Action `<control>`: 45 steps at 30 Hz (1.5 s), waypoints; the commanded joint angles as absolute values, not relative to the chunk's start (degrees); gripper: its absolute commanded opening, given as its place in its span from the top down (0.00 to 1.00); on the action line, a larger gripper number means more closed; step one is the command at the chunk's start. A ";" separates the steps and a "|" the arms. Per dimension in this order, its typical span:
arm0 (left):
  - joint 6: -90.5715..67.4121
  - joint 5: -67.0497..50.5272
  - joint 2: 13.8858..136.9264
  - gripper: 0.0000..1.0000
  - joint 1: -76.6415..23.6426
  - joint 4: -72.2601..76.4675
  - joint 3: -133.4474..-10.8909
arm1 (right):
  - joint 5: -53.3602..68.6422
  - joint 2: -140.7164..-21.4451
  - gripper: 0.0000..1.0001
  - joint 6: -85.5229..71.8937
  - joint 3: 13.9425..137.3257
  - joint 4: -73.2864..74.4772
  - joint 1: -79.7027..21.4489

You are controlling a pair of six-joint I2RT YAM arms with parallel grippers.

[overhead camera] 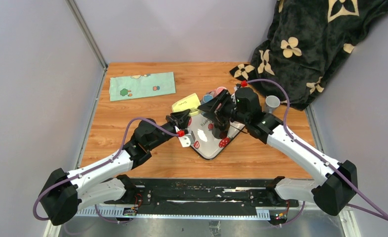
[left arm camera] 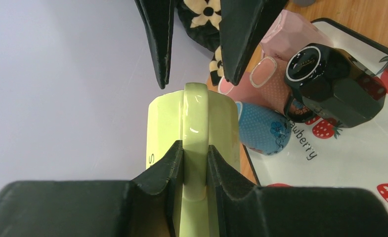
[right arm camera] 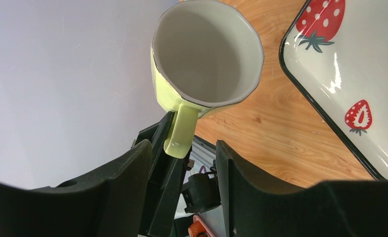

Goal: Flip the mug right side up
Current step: Turn over the cup on the tray.

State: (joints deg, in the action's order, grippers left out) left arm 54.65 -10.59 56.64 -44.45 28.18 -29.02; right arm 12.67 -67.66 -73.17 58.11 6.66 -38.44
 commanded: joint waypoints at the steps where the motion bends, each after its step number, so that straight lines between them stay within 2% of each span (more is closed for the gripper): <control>1: 56.60 -11.61 55.96 1.00 -44.61 36.58 -31.68 | 14.15 -68.93 0.44 -75.51 58.09 4.15 -37.57; 9: 56.84 -12.11 56.07 1.00 -44.62 36.57 -31.57 | 17.55 -72.58 0.46 -77.46 60.61 1.73 -37.56; 28: 57.98 -15.25 56.03 1.00 -44.65 36.47 -30.60 | 19.41 -75.32 0.66 -79.81 61.44 0.49 -37.53; 31: 58.18 -15.44 56.03 1.00 -44.65 36.50 -30.32 | 19.59 -75.34 0.72 -79.83 61.23 0.51 -37.59; 37: 58.92 -15.90 55.75 1.00 -44.73 36.49 -29.82 | 19.67 -75.23 1.00 -79.59 60.65 -1.36 -37.55; 38: 59.11 -15.85 55.73 1.00 -44.78 36.48 -29.68 | 19.76 -75.16 1.00 -79.46 60.69 -1.62 -37.53; 39: 59.15 -15.90 55.61 0.96 -44.82 36.52 -29.58 | 19.85 -75.15 1.00 -79.12 60.79 -1.74 -37.51; 43: 59.17 -15.16 55.29 0.65 -45.08 36.48 -29.15 | 19.25 -74.52 1.00 -77.95 61.00 -2.05 -37.46; 45: 59.07 -14.76 55.07 0.57 -45.17 36.47 -29.02 | 18.80 -74.07 1.00 -77.72 60.93 -2.34 -37.50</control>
